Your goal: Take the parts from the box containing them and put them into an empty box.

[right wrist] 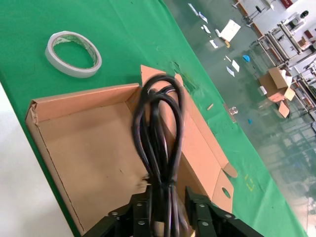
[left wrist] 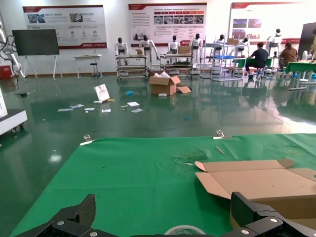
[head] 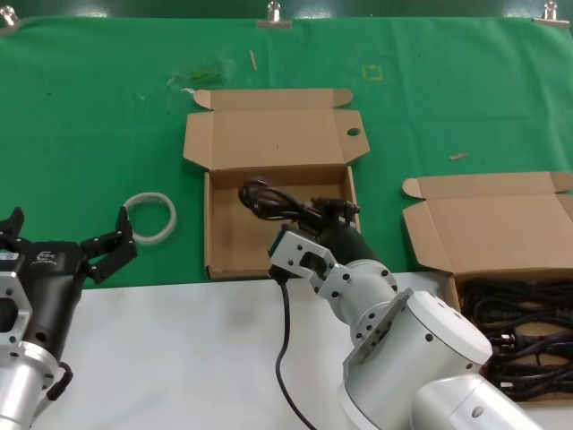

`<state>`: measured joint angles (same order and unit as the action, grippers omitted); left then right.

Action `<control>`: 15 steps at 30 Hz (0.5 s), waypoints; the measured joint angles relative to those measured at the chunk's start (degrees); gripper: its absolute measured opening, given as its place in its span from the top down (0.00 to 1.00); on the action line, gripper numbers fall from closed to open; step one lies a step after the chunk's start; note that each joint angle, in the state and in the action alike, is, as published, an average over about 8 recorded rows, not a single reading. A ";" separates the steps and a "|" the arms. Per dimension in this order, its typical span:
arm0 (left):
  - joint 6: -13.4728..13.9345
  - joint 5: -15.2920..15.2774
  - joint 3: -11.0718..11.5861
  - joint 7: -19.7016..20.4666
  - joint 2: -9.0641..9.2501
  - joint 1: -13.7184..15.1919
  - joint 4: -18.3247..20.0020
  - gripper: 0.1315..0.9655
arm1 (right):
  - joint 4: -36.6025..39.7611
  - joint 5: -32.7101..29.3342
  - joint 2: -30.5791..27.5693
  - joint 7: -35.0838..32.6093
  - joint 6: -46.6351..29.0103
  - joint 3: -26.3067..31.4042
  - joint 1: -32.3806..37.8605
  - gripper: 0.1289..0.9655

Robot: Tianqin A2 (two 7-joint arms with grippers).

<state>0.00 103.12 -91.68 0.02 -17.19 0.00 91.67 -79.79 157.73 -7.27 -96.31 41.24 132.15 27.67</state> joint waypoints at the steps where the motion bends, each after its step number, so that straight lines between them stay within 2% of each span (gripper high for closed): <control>1: 0.00 0.00 0.00 0.00 0.00 0.00 0.00 0.00 | 0.00 0.00 0.00 0.00 0.00 0.00 0.00 0.82; 4: 0.00 0.00 0.00 0.00 0.00 0.00 0.00 0.00 | 0.00 0.00 0.00 0.00 0.00 0.00 0.00 0.78; 8: 0.00 0.00 0.00 0.00 0.00 0.00 0.00 0.00 | 0.00 0.00 0.00 0.00 0.00 0.00 0.00 0.78; 15: 0.00 0.00 0.00 0.00 0.00 0.00 0.00 0.00 | 0.00 0.00 0.00 0.00 0.00 0.00 0.00 0.62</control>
<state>0.00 103.12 -91.68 0.02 -17.19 0.00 91.67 -79.79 157.73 -7.27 -96.31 41.24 132.15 27.67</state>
